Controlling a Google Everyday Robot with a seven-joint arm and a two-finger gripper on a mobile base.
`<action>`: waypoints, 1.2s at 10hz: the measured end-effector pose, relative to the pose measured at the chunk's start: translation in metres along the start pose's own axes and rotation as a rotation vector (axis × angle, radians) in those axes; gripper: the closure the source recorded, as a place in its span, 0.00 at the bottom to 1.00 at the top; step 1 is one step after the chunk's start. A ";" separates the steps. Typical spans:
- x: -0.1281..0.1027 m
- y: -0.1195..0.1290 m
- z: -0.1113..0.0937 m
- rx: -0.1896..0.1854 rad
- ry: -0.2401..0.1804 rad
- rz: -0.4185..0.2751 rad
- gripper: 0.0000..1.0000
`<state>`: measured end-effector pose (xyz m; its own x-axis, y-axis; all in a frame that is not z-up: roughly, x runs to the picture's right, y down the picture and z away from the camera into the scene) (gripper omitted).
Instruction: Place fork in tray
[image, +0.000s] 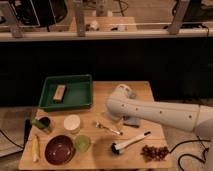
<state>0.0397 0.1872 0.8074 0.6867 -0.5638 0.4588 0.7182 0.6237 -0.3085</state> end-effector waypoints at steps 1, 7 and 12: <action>0.003 0.000 0.004 -0.001 -0.009 0.002 0.20; -0.017 0.000 0.006 -0.041 -0.011 0.183 0.20; -0.020 0.003 0.009 0.018 -0.052 0.645 0.20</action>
<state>0.0276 0.2053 0.8048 0.9729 -0.0462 0.2265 0.1613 0.8378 -0.5217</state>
